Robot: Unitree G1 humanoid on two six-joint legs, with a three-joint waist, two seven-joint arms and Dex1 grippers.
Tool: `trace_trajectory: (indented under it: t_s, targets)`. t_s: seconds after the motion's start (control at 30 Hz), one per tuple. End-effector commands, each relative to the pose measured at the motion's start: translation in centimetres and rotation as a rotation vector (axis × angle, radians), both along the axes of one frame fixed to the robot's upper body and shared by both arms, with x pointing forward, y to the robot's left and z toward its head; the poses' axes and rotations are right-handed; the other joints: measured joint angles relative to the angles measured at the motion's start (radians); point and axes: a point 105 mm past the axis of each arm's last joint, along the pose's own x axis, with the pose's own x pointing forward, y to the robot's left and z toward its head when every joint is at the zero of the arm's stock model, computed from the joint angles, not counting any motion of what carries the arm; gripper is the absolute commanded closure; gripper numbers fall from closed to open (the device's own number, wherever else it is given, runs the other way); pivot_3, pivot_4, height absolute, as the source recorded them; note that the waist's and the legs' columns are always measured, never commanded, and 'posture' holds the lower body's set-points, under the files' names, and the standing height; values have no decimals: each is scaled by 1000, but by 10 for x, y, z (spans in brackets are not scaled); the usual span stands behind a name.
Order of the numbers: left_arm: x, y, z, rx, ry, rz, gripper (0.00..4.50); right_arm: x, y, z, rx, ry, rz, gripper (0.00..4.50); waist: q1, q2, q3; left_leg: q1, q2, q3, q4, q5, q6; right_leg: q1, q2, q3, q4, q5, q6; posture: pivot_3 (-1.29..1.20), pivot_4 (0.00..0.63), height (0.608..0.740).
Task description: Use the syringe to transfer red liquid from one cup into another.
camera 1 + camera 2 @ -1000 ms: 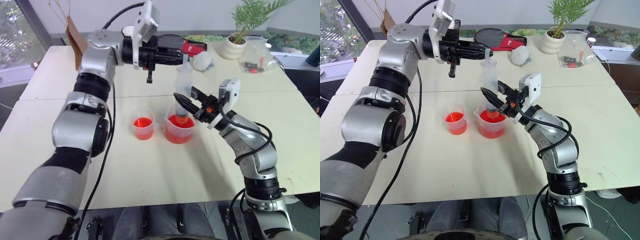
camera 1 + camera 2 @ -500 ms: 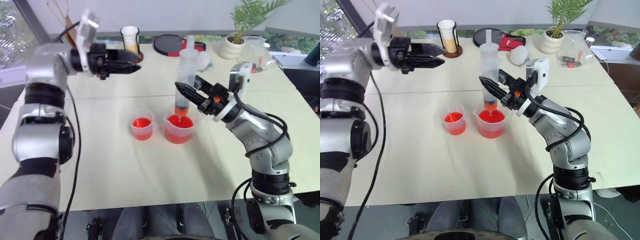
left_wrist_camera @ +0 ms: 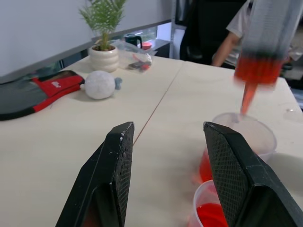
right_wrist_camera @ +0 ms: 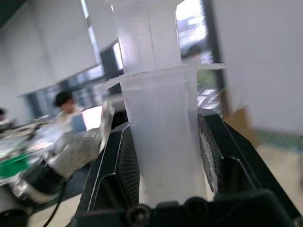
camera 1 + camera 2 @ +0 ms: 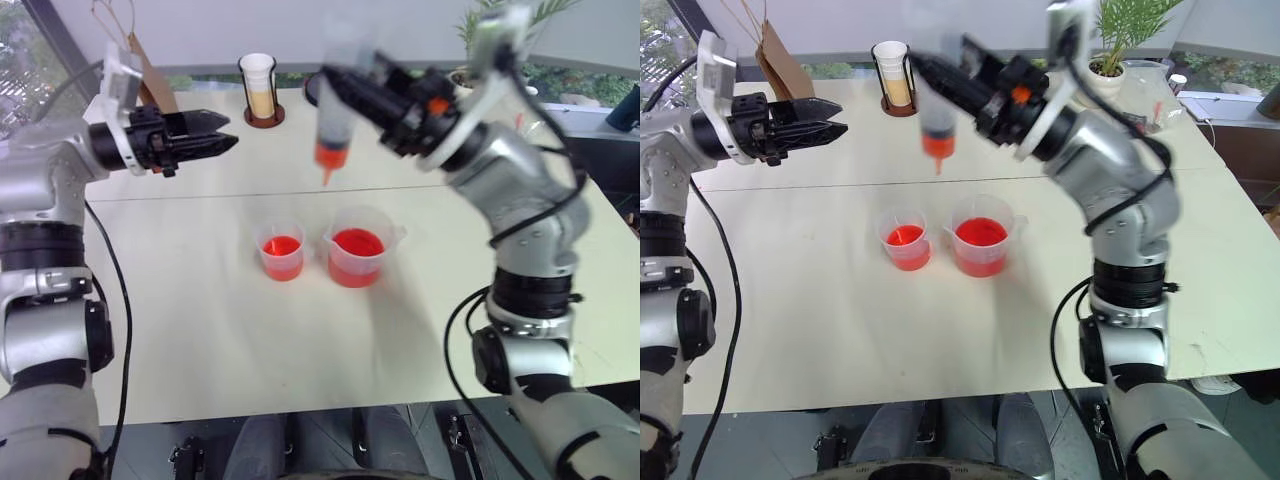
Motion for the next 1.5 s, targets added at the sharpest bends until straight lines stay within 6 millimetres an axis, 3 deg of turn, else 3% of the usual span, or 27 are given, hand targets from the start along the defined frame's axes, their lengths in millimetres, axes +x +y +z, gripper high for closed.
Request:
trace_trajectory:
  t_s: [0.03,0.27,0.5,0.97,1.3,1.5]
  targets:
    - [-13,8,21,-15,-72,30,2131,-1,18,-10,-12,-24,60,3084,1,0,0,0,0,0,0,0,0,0,0,0,0,0,0,0,150,740]
    - [-25,11,34,5,-105,32,2131,5,39,-27,-31,-21,120,3084,8,0,0,0,-1,-1,1,1,-2,0,0,0,1,0,0,0,150,740]
    - [-21,-20,68,-73,-217,-52,2131,7,42,-39,-64,-22,122,3084,8,0,0,0,-1,-1,1,2,-3,0,0,0,0,0,0,0,150,740]
    - [-5,-54,57,-31,-209,-176,2131,4,47,-44,-62,-10,125,3084,2,0,0,1,-1,-1,0,2,-4,0,0,0,1,0,0,0,150,740]
    - [-19,-44,54,7,-161,-230,2131,13,44,-45,-56,6,95,3084,-1,0,0,0,-1,-1,0,2,-4,0,0,0,1,0,0,0,150,740]
    - [-15,-42,57,-9,-186,-183,2131,10,45,-45,-69,-7,108,3084,2,0,0,0,-1,-1,0,2,-4,0,0,0,1,0,0,0,150,740]
